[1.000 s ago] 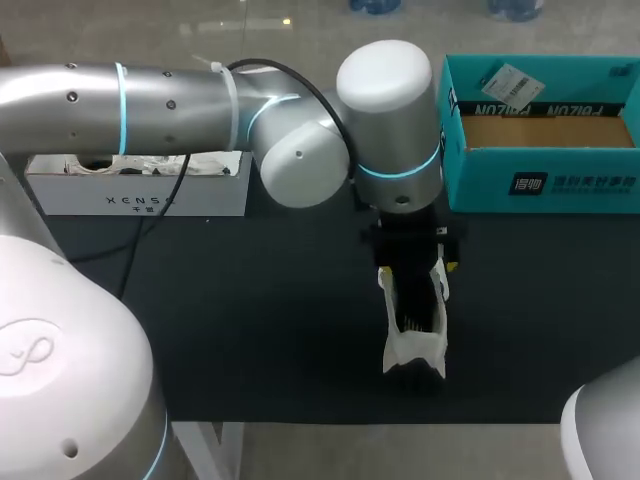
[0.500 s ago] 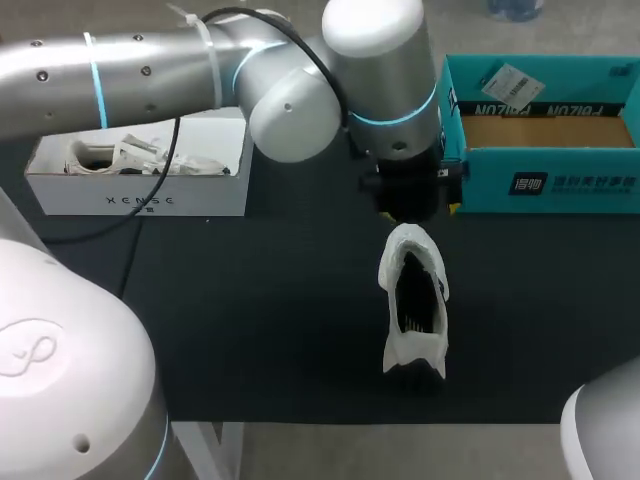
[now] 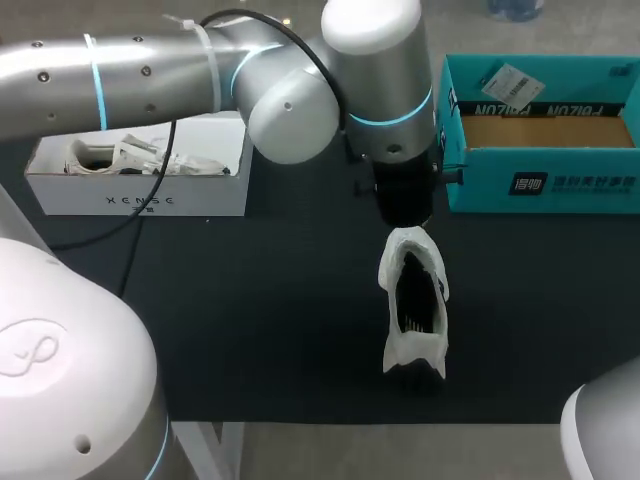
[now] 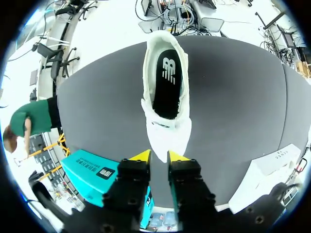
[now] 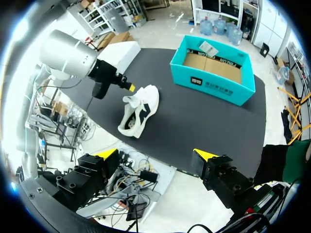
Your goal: Take the shoe out of the shoebox, open the shoe tongue, remove and reinsert the insole, then place the shoe into the shoebox
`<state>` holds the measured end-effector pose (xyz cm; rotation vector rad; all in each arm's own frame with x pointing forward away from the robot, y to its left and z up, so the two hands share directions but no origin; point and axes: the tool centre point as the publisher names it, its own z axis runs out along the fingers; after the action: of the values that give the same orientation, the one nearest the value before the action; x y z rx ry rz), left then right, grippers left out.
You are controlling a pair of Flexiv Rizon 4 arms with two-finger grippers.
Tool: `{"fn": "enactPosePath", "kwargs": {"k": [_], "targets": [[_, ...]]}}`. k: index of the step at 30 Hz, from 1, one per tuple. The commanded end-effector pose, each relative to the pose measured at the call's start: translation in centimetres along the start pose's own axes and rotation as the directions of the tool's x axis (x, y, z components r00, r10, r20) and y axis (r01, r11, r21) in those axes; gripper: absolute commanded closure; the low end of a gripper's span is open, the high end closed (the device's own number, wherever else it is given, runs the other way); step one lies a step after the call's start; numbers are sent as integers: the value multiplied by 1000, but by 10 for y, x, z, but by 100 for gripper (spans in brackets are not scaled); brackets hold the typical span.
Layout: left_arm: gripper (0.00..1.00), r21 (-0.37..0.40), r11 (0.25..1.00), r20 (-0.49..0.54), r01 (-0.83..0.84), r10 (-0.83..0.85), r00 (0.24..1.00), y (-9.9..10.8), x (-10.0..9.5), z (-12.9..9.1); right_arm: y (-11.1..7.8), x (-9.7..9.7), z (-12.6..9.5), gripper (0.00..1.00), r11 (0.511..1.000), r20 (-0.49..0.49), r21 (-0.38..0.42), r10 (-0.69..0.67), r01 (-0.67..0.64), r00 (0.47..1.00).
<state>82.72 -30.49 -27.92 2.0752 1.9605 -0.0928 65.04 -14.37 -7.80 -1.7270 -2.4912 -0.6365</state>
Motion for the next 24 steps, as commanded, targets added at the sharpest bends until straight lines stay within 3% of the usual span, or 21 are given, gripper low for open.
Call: {"fn": "enactPosePath", "kwargs": {"k": [1,16,24], "targets": [[100,14,1000,1,-5,5,1000,-8,2,14,3,0,-1,0,1000,-1,9,2,-2,1000],[100,62,998,-34,-32,34,999,-35,21,31,3,0,-1,0,1000,-1,9,2,-2,1000],[100,71,997,-4,-35,35,999,-41,15,31,3,0,-1,0,1000,-1,9,2,-2,1000]]}}
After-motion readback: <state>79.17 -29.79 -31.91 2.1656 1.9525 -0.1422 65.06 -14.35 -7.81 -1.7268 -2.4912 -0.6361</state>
